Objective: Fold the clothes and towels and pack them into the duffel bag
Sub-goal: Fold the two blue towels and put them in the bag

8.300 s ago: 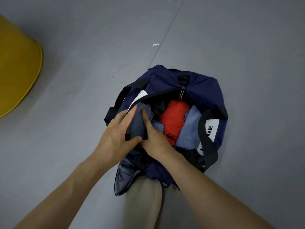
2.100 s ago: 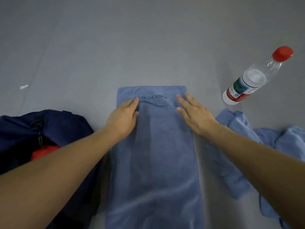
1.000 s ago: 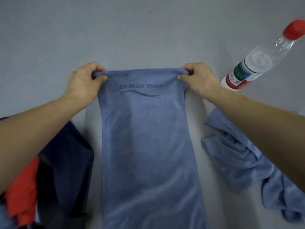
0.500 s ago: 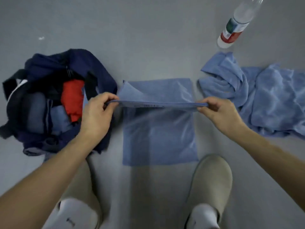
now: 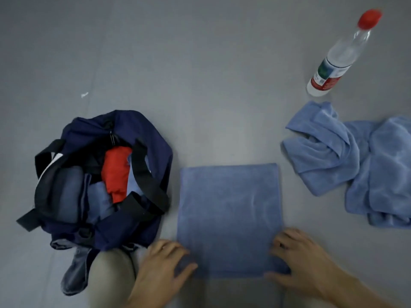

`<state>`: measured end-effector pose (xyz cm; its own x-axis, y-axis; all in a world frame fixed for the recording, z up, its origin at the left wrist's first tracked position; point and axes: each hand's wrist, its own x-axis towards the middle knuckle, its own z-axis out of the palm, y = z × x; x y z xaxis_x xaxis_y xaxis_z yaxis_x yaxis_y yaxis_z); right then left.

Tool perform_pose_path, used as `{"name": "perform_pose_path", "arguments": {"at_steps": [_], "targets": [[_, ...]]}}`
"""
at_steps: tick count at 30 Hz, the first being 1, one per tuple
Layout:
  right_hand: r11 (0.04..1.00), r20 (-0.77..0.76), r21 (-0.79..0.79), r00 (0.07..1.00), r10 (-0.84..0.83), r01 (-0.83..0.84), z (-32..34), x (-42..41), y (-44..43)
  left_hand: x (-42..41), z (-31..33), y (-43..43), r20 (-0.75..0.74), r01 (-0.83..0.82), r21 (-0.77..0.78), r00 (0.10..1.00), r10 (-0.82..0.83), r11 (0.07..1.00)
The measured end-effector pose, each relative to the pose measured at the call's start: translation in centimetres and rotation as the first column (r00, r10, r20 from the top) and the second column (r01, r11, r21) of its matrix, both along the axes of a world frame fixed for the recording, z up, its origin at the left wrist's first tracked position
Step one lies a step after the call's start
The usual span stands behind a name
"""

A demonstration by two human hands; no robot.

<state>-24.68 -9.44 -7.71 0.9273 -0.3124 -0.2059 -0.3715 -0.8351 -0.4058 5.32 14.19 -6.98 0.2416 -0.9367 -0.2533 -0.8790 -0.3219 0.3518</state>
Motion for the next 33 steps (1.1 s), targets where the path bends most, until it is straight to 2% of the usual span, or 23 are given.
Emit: {"name": "perform_pose_path", "arguments": {"at_steps": [4, 6, 9, 12, 19, 23, 25, 28, 30, 33], "targets": [[0.984, 0.150, -0.057, 0.976, -0.157, 0.168, -0.5, 5.1, -2.1, -0.4, -0.7, -7.1, 0.049, -0.012, -0.143, 0.999, 0.019, 0.990], [0.973, 0.122, -0.112, 0.974, -0.189, 0.202, -1.8, 8.1, -3.9, -0.1, -1.8, -11.3, 0.053, -0.039, -0.152, 0.997, 0.047, 0.988], [0.971, -0.064, -0.149, 0.978, -0.199, 0.188, -3.8, 10.4, -6.9, 0.9, -4.3, -15.7, 0.059, -0.092, -0.009, 0.994, 0.092, 0.996], [0.972, -0.162, -0.182, 0.971, -0.176, 0.145, -5.0, 9.7, -9.4, 2.2, -6.5, -17.6, 0.142, -0.079, 0.078, 0.988, 0.068, 0.994], [0.967, -0.166, -0.191, 0.966, -0.200, 0.168, -5.4, 10.4, -13.3, 5.8, -6.3, -20.1, 0.157, -0.097, 0.145, 0.985, 0.073, 0.985], [0.955, -0.142, -0.192, 0.957, -0.255, 0.226, -5.2, 10.8, -15.0, 6.9, -5.7, -20.6, 0.170, -0.048, 0.191, 0.985, 0.016, 0.980], [0.950, -0.133, -0.194, 0.953, -0.274, 0.246, -5.1, 10.7, -15.8, 7.8, -4.9, -21.0, 0.191, -0.004, 0.099, 0.981, -0.015, 0.995], [0.951, -0.132, -0.178, 0.951, -0.278, 0.253, -5.0, 9.9, -16.3, 9.7, -4.5, -21.0, 0.233, 0.069, -0.215, 0.972, -0.017, 0.974], [0.950, -0.144, -0.185, 0.949, -0.279, 0.251, -4.8, 9.6, -16.0, 10.5, -4.4, -20.6, 0.273, 0.082, -0.259, 0.962, -0.009, 0.962], [0.950, -0.199, -0.183, 0.937, -0.286, 0.251, -4.9, 9.2, -15.6, 11.0, -4.3, -20.0, 0.277, 0.061, -0.223, 0.961, 0.004, 0.973]]}}
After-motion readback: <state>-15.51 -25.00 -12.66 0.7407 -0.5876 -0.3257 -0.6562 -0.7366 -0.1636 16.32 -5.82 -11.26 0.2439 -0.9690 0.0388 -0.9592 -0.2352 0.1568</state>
